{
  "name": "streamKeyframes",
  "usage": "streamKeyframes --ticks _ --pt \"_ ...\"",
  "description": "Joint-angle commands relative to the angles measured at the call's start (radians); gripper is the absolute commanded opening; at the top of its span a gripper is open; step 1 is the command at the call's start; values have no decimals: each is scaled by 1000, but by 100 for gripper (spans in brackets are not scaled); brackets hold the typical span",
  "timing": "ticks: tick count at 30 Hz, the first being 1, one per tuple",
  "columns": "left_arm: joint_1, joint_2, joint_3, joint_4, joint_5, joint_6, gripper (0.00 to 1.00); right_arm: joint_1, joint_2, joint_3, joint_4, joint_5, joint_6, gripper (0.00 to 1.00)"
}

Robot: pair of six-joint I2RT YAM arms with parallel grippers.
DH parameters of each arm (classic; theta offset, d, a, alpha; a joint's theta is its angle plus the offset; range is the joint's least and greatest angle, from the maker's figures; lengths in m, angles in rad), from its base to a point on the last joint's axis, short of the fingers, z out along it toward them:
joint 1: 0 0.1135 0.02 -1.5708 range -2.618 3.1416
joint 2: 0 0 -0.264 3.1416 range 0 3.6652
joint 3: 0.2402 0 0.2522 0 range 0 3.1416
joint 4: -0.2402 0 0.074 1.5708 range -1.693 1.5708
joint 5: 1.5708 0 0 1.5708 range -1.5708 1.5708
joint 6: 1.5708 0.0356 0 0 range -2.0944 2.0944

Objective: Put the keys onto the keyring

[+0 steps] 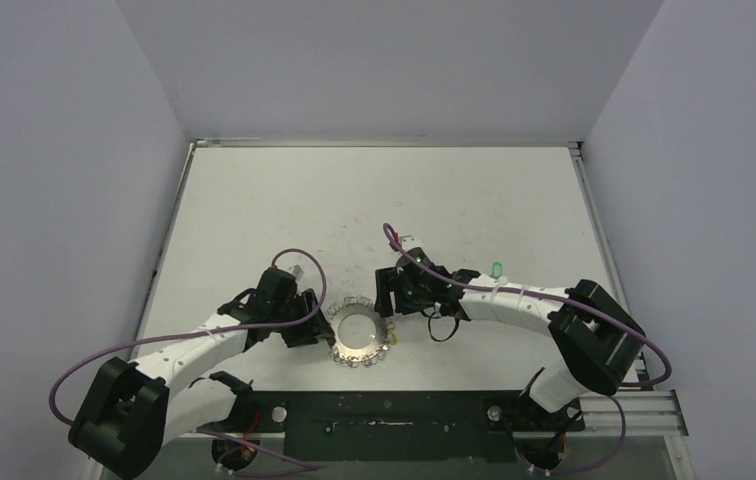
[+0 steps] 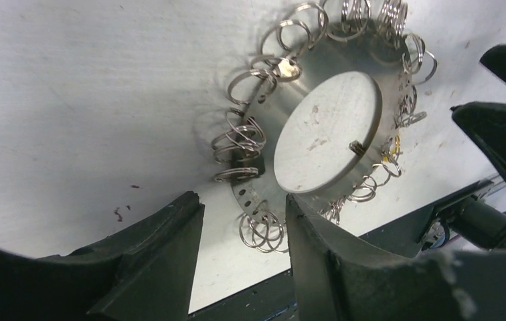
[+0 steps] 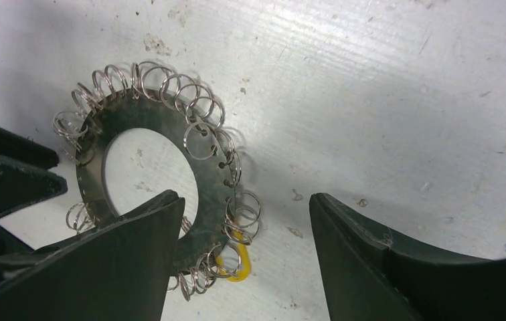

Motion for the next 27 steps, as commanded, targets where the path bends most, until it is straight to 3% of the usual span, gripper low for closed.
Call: streamKeyframes --ticks 1,9,14,17,21,27 --pt "35 27 47 -2 -20 39 47 -7 11 -50 116 -107 28 68" --pt "60 205 121 70 -16 109 34 84 101 -165 369 -221 218 55" --pt "78 313 235 83 -39 214 31 229 116 -164 479 -212 319 56" --pt "83 373 313 47 -71 311 31 266 96 -155 480 -180 333 63" --pt "85 396 385 14 -75 440 36 262 -14 -126 316 -83 233 71" --pt "85 281 404 -19 -72 502 47 257 -189 -119 140 28 -102 74"
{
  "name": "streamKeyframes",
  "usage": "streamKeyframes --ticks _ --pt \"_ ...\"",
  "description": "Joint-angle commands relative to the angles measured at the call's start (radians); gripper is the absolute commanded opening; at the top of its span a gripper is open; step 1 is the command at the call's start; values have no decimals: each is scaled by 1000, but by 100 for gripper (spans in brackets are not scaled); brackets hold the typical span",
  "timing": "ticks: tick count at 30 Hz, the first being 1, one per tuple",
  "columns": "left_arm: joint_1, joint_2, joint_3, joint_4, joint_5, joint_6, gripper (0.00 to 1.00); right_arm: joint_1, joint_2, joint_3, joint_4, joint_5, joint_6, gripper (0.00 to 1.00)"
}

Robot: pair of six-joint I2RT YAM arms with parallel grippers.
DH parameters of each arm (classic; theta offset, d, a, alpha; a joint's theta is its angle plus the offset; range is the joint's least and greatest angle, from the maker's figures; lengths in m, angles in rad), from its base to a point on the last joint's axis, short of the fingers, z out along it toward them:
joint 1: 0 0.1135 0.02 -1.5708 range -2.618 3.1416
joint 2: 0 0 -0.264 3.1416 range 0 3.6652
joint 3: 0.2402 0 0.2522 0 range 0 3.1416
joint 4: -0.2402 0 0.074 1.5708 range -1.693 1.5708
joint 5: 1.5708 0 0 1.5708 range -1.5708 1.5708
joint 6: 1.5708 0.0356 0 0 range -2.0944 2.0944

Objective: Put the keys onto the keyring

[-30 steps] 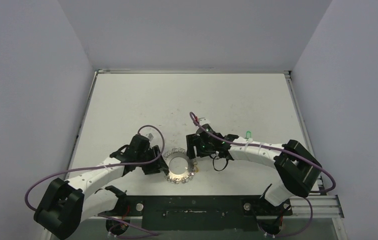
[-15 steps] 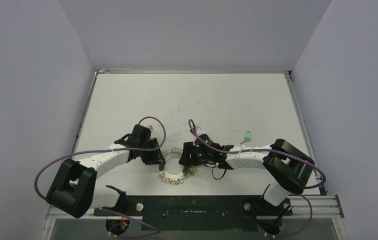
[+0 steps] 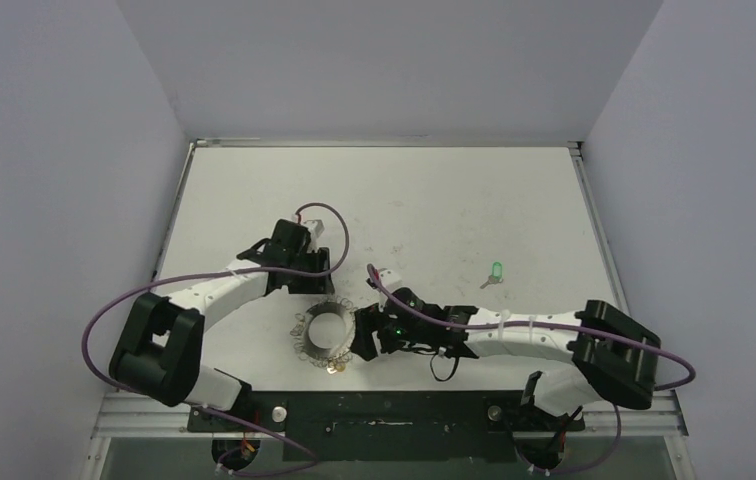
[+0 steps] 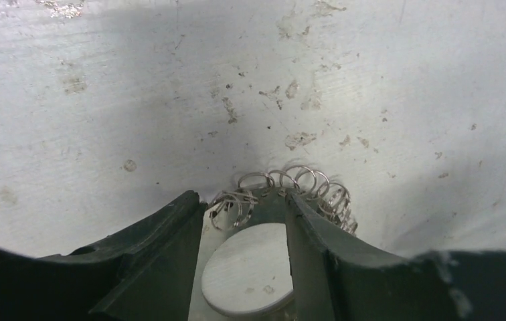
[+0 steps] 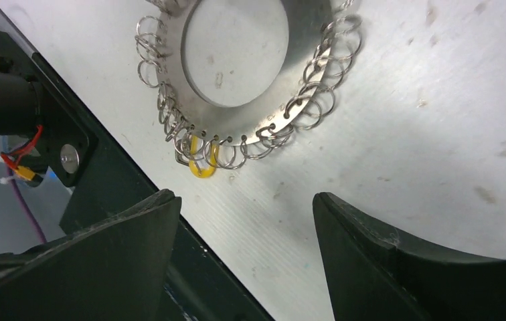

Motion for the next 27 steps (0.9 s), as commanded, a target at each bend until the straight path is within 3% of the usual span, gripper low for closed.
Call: streamKeyframes --ticks 1,8,13,17,22,27 --pt "-1 -135 20 -10 25 84 48 -9 -156 9 -72 85 -323 74" --pt "0 -424 -132 87 118 61 51 7 -224 -94 71 -152 -825 73" --pt "0 -691 -258 168 137 65 54 34 -184 -94 78 -189 -1093 69" --pt "-1 -914 -360 236 151 55 60 65 -123 -98 121 -177 -1222 64" --pt "-1 -1078 -426 238 125 25 61 102 -46 -101 167 -192 -1421 39" --pt "-1 -1115 -442 220 122 10 61 109 27 -99 261 -182 -1467 38"
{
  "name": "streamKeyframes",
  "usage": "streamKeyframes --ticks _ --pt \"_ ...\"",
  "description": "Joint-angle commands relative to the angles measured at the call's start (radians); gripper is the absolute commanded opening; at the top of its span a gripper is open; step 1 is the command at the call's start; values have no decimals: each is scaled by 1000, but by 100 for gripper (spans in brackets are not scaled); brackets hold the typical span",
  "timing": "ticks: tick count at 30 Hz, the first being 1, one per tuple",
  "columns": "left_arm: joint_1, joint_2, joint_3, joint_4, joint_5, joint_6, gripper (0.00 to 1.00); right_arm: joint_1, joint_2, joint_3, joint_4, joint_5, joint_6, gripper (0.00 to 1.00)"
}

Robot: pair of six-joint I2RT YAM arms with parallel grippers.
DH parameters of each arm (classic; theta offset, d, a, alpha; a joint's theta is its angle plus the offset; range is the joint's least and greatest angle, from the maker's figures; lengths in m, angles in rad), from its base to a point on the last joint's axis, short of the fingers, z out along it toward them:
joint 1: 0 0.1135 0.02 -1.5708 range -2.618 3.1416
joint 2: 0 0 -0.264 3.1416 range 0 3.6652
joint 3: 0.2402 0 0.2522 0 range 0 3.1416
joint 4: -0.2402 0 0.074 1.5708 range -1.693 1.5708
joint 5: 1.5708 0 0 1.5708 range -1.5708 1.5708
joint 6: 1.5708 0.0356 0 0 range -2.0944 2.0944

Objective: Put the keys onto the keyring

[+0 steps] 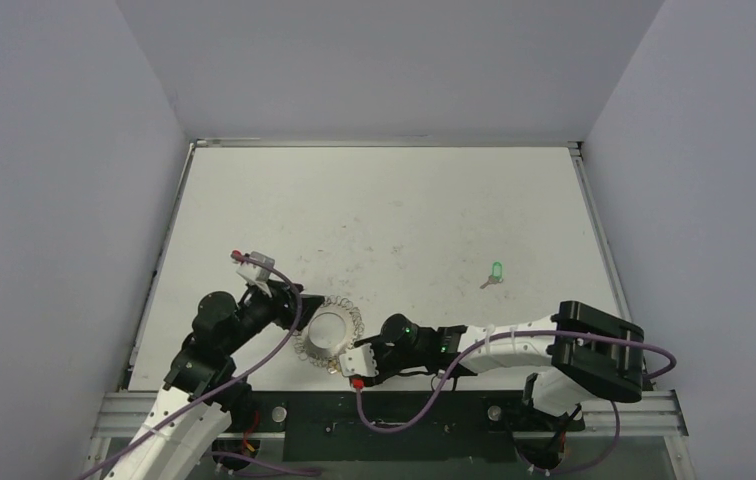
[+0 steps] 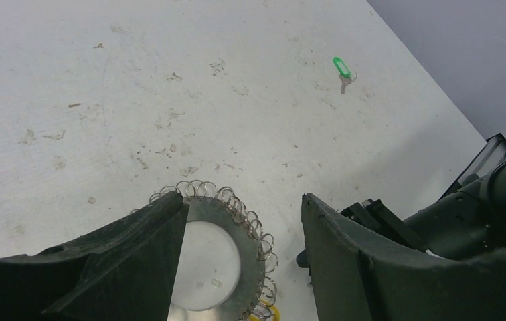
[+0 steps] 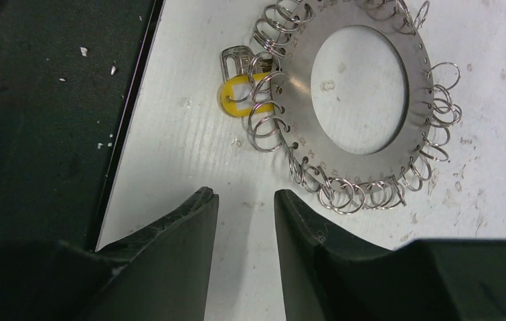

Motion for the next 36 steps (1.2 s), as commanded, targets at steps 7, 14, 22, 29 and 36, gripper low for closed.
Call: streamKeyframes --ticks 7,14,22,29,36 --pt "-1 33 20 15 -7 -19 61 9 116 42 189 37 -106 38" --pt "-1 68 18 42 6 -47 61 7 154 49 217 80 -110 35" --pt "-1 63 16 38 9 -68 61 8 155 33 276 136 -100 32" --pt "-1 54 15 28 8 -67 61 4 138 26 291 135 -109 33" --pt "-1 60 15 31 9 -72 61 0 194 46 282 130 -111 28"
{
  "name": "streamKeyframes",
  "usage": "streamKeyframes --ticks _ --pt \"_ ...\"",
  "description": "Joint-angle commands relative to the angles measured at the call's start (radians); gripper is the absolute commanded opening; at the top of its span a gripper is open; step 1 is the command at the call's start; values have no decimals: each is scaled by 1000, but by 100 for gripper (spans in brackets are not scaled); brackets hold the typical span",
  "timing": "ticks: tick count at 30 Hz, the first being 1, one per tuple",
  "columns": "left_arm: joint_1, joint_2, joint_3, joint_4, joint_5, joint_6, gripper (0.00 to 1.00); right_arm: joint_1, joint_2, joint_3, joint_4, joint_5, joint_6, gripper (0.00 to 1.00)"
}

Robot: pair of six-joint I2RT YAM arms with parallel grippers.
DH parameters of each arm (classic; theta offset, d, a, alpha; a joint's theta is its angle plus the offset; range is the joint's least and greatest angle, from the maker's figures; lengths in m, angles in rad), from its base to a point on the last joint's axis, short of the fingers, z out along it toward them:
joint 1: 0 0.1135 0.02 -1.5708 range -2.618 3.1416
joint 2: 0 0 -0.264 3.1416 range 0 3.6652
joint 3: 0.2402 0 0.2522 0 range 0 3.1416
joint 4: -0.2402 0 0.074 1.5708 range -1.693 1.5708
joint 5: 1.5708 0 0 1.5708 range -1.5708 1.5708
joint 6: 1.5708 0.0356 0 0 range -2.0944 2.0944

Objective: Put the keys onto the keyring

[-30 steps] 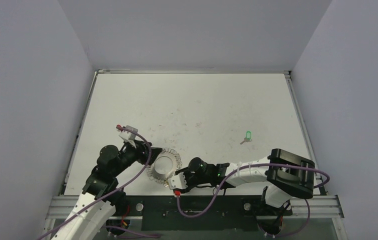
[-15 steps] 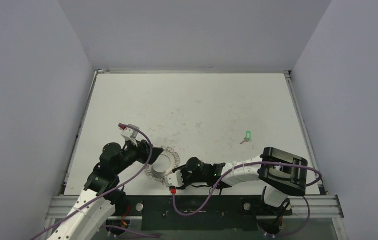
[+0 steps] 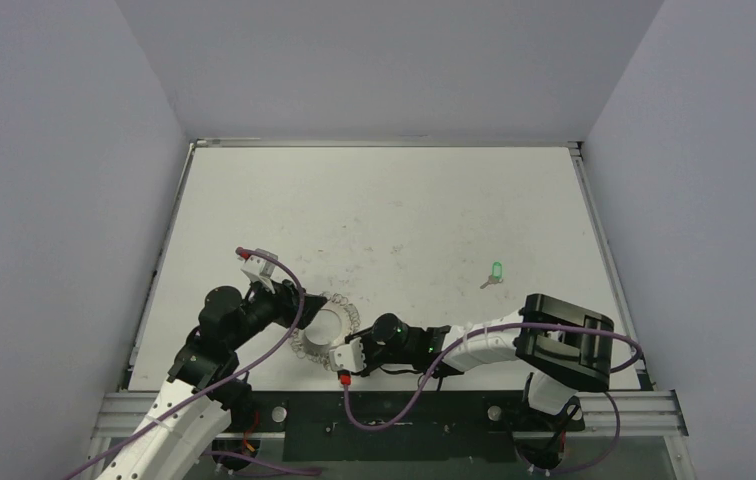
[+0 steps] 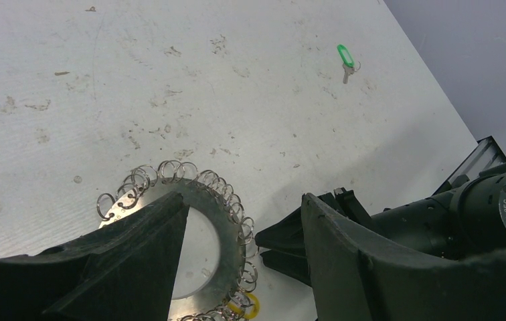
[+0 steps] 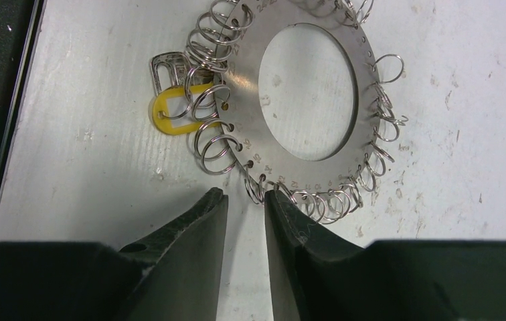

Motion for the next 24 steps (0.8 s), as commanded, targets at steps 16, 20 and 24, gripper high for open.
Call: streamKeyframes --ticks 16,20,24 --pt "-1 0 43 5 27 -2 61 -5 73 44 62 109 -5 0" --pt "-1 -6 50 -8 31 12 61 -14 -7 32 21 84 13 0" --pt "-1 -2 38 21 45 19 59 -67 -145 -8 24 -41 105 0"
